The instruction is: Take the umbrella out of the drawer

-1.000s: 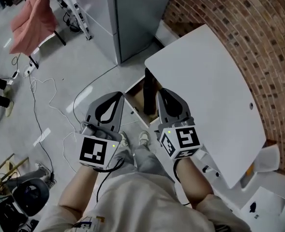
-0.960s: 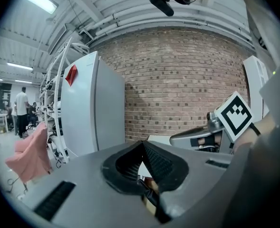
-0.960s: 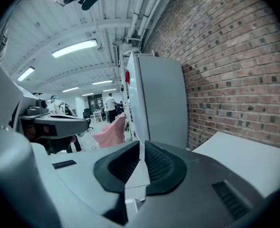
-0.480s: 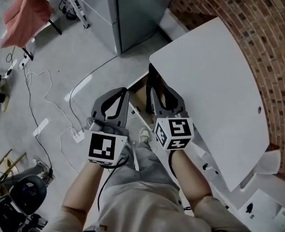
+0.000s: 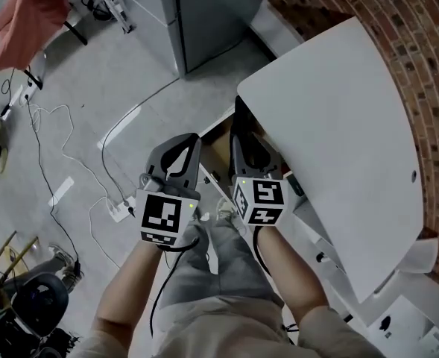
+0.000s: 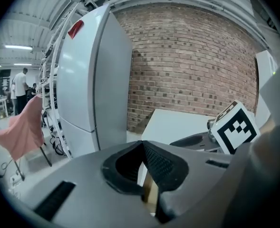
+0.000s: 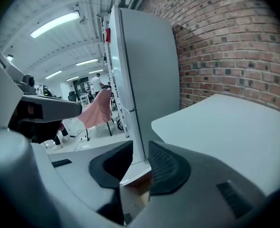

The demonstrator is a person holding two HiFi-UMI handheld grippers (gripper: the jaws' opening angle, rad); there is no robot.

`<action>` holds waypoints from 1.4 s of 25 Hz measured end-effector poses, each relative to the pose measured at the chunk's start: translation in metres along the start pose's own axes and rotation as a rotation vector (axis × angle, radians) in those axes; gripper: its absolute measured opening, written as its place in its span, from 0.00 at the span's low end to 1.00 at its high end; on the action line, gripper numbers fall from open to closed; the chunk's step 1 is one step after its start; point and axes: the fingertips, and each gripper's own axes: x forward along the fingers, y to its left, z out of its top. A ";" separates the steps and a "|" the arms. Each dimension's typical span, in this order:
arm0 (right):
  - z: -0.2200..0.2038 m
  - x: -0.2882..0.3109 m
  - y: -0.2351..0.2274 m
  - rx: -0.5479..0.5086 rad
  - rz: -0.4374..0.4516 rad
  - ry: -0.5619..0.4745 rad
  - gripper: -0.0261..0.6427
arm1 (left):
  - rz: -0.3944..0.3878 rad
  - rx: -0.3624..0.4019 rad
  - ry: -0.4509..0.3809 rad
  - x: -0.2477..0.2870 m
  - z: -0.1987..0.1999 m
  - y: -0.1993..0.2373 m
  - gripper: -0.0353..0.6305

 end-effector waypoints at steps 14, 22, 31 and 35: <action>-0.091 0.095 -0.057 0.026 -0.076 0.073 0.23 | -0.084 -0.031 0.098 0.083 -0.101 -0.001 0.06; -0.111 0.130 -0.069 -0.026 -0.065 0.068 0.23 | -0.093 -0.045 0.113 0.104 -0.130 -0.001 0.06; -0.123 0.138 -0.067 -0.102 -0.077 0.069 0.12 | -0.079 -0.077 0.126 0.106 -0.156 0.002 0.06; -0.123 0.137 -0.066 -0.065 -0.045 0.073 0.09 | -0.088 -0.065 0.130 0.103 -0.158 -0.001 0.06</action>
